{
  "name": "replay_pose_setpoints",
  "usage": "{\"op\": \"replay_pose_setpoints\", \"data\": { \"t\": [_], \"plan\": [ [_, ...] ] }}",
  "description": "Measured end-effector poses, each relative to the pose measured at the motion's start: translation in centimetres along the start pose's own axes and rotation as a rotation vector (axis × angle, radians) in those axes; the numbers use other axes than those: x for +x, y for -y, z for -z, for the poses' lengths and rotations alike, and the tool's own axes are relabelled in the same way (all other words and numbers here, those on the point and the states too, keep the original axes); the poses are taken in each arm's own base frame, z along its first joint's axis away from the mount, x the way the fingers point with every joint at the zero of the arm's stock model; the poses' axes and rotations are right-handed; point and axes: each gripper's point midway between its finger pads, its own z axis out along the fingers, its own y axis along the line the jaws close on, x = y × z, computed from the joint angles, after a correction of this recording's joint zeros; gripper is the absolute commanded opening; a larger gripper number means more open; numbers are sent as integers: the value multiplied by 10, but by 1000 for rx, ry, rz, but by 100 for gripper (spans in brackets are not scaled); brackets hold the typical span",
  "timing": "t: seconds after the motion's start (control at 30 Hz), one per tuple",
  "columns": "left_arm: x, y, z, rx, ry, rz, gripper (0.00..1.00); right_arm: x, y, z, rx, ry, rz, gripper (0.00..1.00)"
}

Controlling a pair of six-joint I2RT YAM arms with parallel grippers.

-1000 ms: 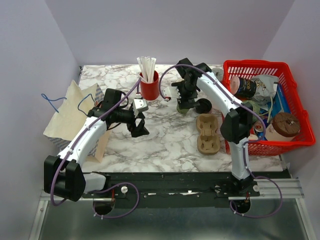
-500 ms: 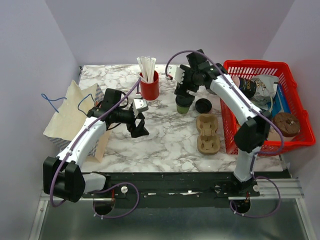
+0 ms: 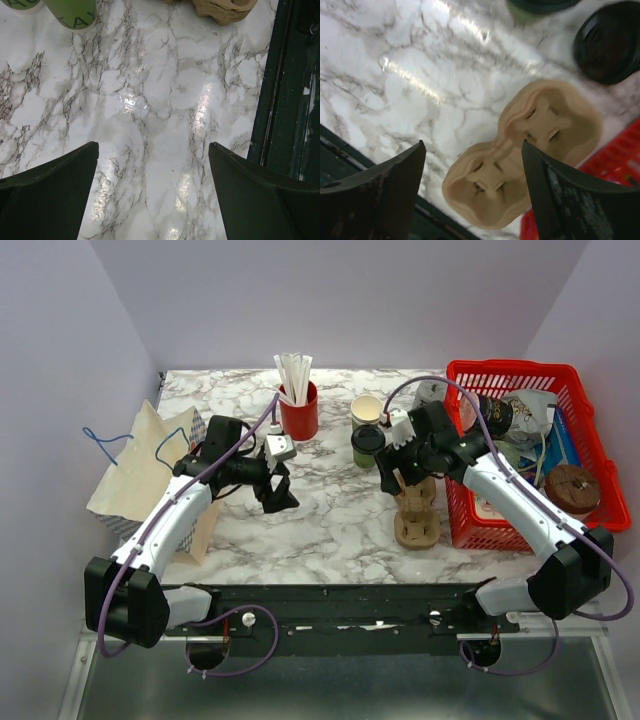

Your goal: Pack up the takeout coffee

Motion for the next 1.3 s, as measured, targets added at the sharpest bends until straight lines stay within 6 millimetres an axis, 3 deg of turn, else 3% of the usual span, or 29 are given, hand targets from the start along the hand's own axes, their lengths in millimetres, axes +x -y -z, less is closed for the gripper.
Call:
{"op": "replay_pose_setpoints", "data": {
  "t": [0.07, 0.13, 0.23, 0.43, 0.6, 0.73, 0.87, 1.07, 1.3],
  "plan": [
    [0, 0, 0, -1, 0, 2, 99, 26, -4, -8, -3, -73, -112, 79],
    [0, 0, 0, -2, -1, 6, 99, 38, -7, -10, 3, -115, -209, 76],
    [0, 0, -1, -2, -2, 12, 99, 40, -6, -13, 28, -133, -313, 65],
    [10, 3, -4, 0, -17, 42, 99, 47, 15, -27, 182, -190, -443, 63],
    [15, 5, -3, -9, -25, 50, 99, 62, 32, -32, 295, -245, -481, 63],
    [15, 7, 1, -21, -21, 38, 99, 69, 43, -29, 360, -255, -494, 65],
    [17, 9, 3, -32, -22, 32, 99, 89, 53, -22, 401, -285, -521, 65],
    [20, 9, 2, -35, -27, 36, 99, 110, 48, -21, 363, -321, -542, 61],
    [19, 8, 2, -37, -24, 32, 99, 104, 42, -28, 306, -296, -524, 61]
  ]
}}
